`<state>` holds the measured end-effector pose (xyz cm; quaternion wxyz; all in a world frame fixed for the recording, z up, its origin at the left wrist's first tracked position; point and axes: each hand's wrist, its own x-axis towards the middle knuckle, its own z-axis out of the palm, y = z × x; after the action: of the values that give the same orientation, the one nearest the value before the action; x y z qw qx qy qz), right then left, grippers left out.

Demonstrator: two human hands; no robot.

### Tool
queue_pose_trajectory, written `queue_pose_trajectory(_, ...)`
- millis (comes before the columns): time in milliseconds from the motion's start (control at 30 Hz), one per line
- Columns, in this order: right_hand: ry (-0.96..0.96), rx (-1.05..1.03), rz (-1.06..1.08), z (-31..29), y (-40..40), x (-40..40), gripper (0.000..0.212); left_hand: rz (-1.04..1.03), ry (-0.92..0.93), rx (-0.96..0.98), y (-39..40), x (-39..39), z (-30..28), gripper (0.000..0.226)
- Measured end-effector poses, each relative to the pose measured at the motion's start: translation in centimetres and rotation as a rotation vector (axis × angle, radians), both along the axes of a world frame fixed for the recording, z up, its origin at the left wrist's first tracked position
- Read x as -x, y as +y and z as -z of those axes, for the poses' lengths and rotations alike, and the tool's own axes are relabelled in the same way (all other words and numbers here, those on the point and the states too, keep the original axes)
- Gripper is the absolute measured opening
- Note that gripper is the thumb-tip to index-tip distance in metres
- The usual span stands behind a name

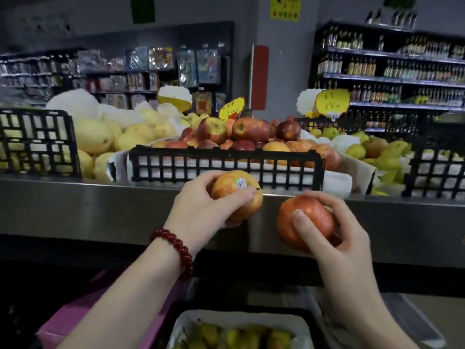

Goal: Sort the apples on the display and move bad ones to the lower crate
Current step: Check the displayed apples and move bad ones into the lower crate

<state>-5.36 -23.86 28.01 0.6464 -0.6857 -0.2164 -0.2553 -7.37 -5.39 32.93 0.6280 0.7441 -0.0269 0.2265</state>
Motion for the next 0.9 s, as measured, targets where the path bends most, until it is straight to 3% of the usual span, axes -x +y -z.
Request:
queue_pose_trajectory(233,0.022,0.003,0.092,-8.2,1.5,-4.6,0.051,-0.039,0.055,-0.047,1.9,-6.2,-7.2,0.061)
queue_pose_trajectory(400,0.052,-0.011,0.156,-13.3,1.5,-6.7,0.046,0.008,0.080,-0.044,0.9,-9.8,-12.1,0.044)
queue_pose_trajectory(733,0.283,0.246,0.336,-19.0,1.1,-11.4,0.055,-0.075,0.203,-0.494,-0.3,-15.1,-17.2,0.065)
queue_pose_trajectory(900,0.362,0.400,0.421,-19.6,0.7,-15.4,0.056,-0.082,0.213,-0.714,-1.2,-19.0,-18.6,0.056)
